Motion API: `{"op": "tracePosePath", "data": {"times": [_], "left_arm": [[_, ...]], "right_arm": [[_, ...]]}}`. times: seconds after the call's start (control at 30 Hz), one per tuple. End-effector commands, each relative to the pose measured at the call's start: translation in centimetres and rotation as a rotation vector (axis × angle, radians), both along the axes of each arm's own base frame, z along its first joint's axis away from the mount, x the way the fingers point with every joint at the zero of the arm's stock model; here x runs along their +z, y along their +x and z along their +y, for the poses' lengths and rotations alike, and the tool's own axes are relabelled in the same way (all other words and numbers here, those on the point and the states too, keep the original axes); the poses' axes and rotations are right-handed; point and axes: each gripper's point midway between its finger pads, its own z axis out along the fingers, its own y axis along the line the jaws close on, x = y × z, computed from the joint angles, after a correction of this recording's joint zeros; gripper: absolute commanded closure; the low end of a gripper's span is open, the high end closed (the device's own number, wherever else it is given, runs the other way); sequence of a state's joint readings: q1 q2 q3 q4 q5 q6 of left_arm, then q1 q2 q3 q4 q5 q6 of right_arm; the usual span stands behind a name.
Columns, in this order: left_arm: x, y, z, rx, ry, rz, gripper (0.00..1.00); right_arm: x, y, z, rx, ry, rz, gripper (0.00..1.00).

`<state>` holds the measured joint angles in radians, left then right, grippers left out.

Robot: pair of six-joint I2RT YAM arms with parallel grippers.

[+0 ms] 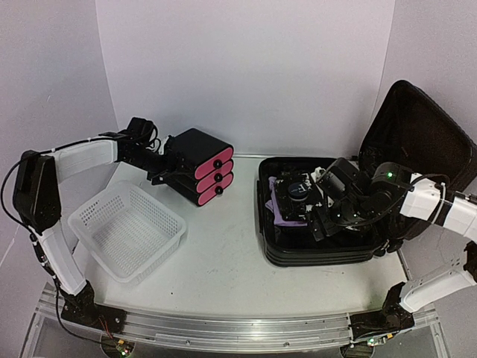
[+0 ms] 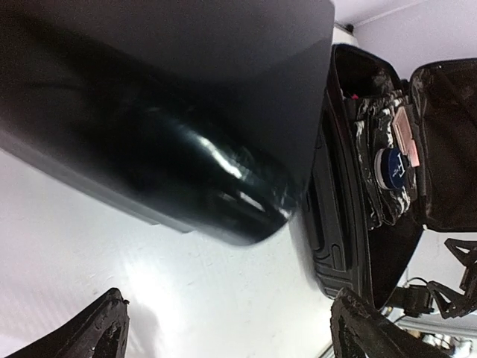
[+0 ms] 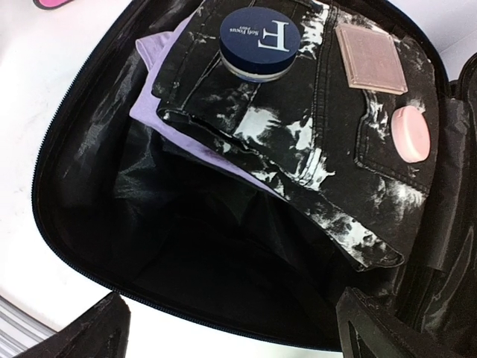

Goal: Open, take out, and arrange the luggage

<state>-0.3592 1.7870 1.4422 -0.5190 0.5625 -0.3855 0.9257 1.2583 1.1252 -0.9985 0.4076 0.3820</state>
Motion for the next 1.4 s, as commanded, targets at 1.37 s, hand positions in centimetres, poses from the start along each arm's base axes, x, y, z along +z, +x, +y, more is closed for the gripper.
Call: {"op": "tracePosePath", "data": {"times": [1.37], "left_arm": [[17.2, -5.7, 5.3, -0.022, 0.069, -0.506, 0.02]], "right_arm": [[-2.1, 26.1, 29.4, 0.265, 0.772, -0.095, 0.33]]}}
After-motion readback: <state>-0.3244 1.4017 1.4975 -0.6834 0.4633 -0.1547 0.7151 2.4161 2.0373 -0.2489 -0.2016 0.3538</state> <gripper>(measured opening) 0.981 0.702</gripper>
